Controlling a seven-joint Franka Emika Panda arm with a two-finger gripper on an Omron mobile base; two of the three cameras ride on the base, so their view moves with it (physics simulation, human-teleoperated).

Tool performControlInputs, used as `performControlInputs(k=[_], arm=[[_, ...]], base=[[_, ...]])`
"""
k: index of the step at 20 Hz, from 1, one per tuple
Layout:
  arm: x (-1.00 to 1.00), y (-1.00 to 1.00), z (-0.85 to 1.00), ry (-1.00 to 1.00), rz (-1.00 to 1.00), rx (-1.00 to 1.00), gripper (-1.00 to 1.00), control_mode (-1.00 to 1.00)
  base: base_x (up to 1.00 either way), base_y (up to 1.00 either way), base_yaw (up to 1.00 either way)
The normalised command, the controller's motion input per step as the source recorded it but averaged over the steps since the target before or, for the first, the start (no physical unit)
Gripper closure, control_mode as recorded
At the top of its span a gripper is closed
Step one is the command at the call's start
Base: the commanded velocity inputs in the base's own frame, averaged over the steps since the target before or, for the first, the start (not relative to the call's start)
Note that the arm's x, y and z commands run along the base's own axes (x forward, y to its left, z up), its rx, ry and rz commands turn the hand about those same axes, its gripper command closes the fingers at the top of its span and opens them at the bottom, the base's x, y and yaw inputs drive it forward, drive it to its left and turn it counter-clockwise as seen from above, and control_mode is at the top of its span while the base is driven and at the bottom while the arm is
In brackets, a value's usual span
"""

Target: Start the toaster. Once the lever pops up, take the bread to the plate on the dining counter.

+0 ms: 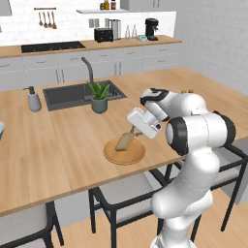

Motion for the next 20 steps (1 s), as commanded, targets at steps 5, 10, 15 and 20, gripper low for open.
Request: performControlInputs(k=[5, 10, 15, 20], arm=[[0.02, 0.35, -0.35, 0.0, 0.01, -0.04, -1.0, -1.0], [-0.23, 0.41, -0.36, 0.0, 0.03, -0.09, -1.0, -1.0], [-0.34, 0.2, -0.15, -0.01, 0.02, -0.06, -1.0, -1.0], [-0.71, 0.0, 0.03, -0.05, 0.01, -0.03, -1.0, -1.0]], base=[[0.0, 0.0, 0.0], [0.0, 0.0, 0.0], [0.0, 0.0, 0.0], [0.0, 0.0, 0.0]])
